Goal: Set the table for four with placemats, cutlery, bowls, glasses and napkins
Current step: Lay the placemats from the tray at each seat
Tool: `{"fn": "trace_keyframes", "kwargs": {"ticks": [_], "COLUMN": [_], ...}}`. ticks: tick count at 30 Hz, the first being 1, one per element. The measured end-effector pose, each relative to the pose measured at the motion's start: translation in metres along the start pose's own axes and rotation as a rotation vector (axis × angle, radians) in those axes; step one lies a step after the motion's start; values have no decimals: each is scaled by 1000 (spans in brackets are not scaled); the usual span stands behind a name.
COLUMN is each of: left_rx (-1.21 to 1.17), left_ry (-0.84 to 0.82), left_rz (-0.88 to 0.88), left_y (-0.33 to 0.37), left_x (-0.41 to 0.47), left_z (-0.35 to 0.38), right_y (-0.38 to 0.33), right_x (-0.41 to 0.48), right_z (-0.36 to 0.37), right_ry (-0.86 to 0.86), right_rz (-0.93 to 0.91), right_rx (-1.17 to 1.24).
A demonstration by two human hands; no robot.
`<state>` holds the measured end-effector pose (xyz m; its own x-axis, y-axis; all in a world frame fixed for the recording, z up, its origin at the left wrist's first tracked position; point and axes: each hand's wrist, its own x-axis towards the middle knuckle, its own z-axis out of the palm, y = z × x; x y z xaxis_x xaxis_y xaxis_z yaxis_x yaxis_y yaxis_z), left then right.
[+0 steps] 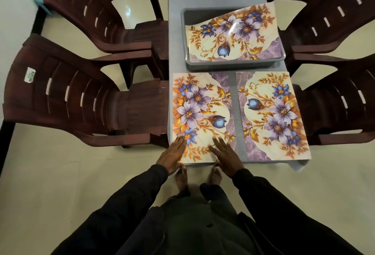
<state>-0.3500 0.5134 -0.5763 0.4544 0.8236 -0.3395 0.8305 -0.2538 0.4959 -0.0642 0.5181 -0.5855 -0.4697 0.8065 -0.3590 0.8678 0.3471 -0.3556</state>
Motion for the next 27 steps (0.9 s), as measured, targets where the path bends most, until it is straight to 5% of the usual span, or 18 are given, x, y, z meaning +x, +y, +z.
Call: {"fn": "trace_keyframes", "kwargs": {"ticks": [27], "left_rx": [-2], "left_ry": [16], "left_rz": [-41], "left_y": [0], "left_x": [-4], "left_z": [9], "right_y": [-3], "right_x": [0], "right_z": [-11], "right_ry": [8], "right_rz": [-25], "right_rx": [-27]}}
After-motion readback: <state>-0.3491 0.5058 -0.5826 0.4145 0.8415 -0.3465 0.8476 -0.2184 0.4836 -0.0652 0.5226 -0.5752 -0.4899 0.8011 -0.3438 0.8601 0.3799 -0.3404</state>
